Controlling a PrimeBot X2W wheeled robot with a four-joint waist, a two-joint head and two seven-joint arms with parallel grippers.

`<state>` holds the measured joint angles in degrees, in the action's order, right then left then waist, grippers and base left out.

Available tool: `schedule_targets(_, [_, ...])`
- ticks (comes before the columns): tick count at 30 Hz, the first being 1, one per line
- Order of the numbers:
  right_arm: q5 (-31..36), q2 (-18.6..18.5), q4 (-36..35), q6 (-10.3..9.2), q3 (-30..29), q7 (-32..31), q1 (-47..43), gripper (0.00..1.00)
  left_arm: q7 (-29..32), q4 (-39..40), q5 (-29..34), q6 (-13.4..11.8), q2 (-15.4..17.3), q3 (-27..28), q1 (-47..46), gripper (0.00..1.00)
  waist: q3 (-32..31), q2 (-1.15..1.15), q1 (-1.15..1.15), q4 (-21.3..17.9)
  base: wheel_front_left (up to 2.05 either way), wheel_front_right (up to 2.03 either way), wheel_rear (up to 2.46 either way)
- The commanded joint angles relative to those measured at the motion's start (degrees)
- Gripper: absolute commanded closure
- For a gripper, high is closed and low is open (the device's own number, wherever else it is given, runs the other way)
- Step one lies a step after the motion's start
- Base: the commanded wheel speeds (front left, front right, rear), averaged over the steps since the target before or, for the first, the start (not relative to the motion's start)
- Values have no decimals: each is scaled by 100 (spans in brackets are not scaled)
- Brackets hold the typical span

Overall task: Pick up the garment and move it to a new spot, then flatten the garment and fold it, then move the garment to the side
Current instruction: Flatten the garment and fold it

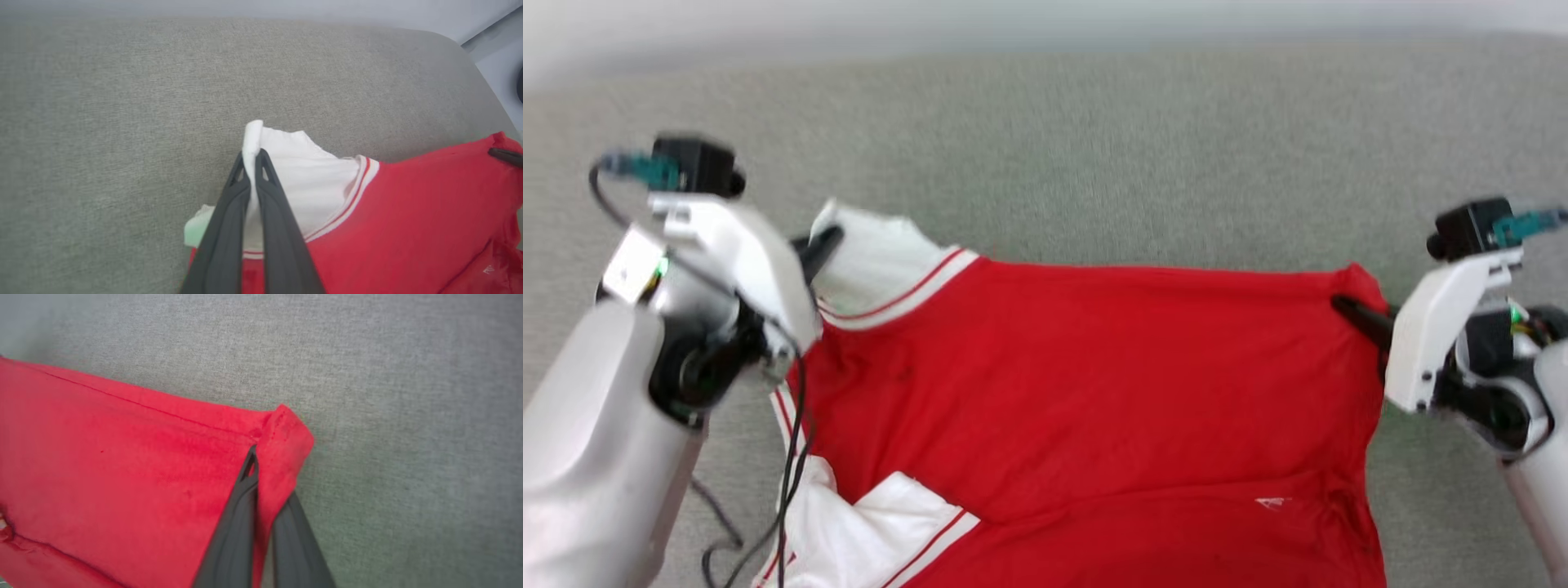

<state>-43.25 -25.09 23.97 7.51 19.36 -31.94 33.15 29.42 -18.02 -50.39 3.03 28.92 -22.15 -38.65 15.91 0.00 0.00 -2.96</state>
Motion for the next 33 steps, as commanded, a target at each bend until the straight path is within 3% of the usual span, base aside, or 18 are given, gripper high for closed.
schedule_targets(1, [37, -5, -76, -4, -88, 125, -261, 100, -120, 82, -8, -60, 74, 56, 315, 100, -348, 0, 0, 75, 0, 0, 0])
schedule_targets(10, [329, 234, -574, -5, -429, 585, -1863, 100, -756, 660, -389, -423, 108, 366, 2331, 100, -1065, 0, 0, 209, 0, 0, 0])
schedule_targets(20, [520, 562, -632, -5, -736, 1251, -2848, 100, -1208, 972, -556, -747, -156, 326, 3959, 100, -1171, 0, 0, 191, 0, 0, 0])
schedule_targets(21, [550, 588, -627, -5, -774, 1325, -2893, 97, -1251, 950, -547, -737, -201, 292, 4010, 100, -1172, 0, 0, 189, 0, 0, 0])
schedule_targets(22, [554, 629, -602, -5, -802, 1387, -2953, 53, -1314, 916, -540, -734, -257, 288, 4032, 100, -1172, 0, 0, 192, 0, 0, 0])
schedule_targets(23, [572, 675, -592, -4, -808, 1456, -3028, 0, -1343, 861, -555, -714, -315, 254, 4072, 91, -1181, 0, 0, 193, 0, 0, 0])
schedule_targets(24, [583, 727, -614, -4, -848, 1592, -3084, 0, -1352, 808, -551, -676, -363, 196, 4104, 64, -1193, 0, 0, 194, 0, 0, 0])
schedule_targets(25, [589, 769, -619, -4, -867, 1668, -3158, 0, -1402, 764, -526, -659, -412, 168, 4102, 0, -1212, 0, 0, 197, 0, 0, 0])
schedule_targets(30, [745, 953, -942, -4, -1068, 2265, -3478, 0, -1927, 638, -157, -542, -488, 80, 3931, 0, -1316, 0, 0, 228, 0, 0, 0])
schedule_targets(33, [851, 940, -1225, -4, -1231, 2313, -3687, 0, -2436, 736, 300, -675, -477, 36, 3805, 0, -1388, 0, 0, 235, 0, 0, 0])
